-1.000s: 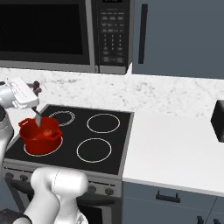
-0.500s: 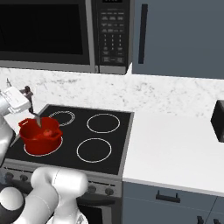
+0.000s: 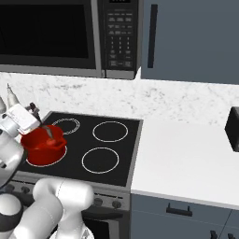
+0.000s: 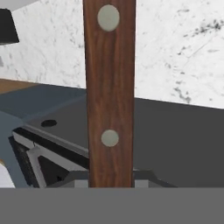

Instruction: Put the sweet potato and tomato in the pot. Retrieve the spatula and lightly stir the vegetables in the pot.

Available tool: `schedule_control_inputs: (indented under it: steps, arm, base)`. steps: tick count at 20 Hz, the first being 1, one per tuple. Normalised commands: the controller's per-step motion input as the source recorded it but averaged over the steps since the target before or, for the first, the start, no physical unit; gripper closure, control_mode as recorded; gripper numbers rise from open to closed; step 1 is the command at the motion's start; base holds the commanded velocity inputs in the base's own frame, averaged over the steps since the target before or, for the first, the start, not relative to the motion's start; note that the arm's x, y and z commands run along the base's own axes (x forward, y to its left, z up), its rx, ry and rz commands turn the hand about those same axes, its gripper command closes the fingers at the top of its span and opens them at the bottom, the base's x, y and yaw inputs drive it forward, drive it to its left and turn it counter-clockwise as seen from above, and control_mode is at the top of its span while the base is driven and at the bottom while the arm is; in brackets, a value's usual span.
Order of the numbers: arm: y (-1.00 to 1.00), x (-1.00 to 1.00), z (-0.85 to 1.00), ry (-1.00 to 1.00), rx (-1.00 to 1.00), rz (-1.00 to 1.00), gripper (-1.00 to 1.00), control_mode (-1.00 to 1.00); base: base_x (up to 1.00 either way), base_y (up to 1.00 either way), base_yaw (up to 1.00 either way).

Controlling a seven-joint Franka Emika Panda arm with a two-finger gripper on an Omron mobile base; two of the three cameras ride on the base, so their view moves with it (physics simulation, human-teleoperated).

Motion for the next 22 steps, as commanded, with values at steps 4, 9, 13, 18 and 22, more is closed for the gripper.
schedule_control_inputs:
  steps: [4, 9, 13, 18, 22]
  arm:
    - [0.00, 0.01, -0.52, -0.06, 0.00, 0.11, 1.00, -1.00]
    - [0.03, 0.00, -0.39, -0.06, 0.01, 0.07, 1.00, -1.00]
    - [0.01, 0.01, -0.29, -0.02, 0.06, 0.02, 1.00, -1.00]
    - [0.04, 0.01, -0.37, 0.01, 0.17, 0.00, 1.00, -1.00]
    - [0.12, 0.01, -0.21, 0.09, 0.28, 0.00, 1.00, -1.00]
  base:
    - [0.00, 0.00, 0.00]
    - [0.00, 0.00, 0.00]
    - [0.00, 0.00, 0.00]
    - [0.00, 0.00, 0.00]
    - [0.00, 0.00, 0.00]
